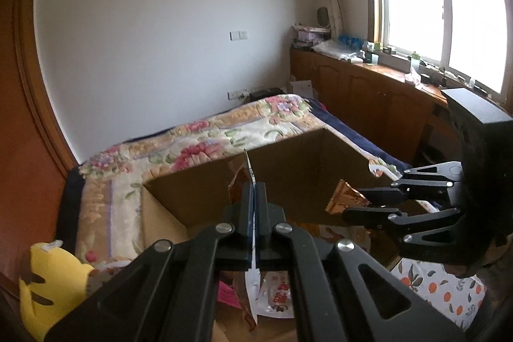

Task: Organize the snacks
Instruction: 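Carry the chocolate bar with the right tool while the left tool carries the white packet over the box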

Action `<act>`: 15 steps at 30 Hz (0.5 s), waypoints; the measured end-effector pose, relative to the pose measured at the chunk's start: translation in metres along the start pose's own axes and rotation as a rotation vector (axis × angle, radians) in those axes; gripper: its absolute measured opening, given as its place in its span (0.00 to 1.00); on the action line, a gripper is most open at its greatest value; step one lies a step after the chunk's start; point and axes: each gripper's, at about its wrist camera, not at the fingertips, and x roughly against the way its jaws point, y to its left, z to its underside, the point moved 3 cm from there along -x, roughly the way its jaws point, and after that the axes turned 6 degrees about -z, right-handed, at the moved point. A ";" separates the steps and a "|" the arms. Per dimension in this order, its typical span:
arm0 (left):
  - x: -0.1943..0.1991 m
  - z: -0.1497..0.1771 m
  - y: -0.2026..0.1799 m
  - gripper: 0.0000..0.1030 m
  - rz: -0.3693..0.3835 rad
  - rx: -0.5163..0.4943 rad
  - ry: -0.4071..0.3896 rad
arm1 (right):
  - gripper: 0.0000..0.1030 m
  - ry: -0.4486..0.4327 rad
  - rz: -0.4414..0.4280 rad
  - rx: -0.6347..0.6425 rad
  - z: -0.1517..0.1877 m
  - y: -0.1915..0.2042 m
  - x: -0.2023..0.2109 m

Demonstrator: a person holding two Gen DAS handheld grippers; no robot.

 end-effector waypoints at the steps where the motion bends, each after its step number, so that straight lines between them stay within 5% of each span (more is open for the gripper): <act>1: -0.004 0.003 -0.002 0.00 0.003 0.003 0.003 | 0.18 0.010 0.003 0.000 0.004 -0.001 -0.004; 15: -0.019 0.028 -0.023 0.00 0.038 -0.003 0.042 | 0.19 0.074 0.046 0.019 0.022 0.000 -0.023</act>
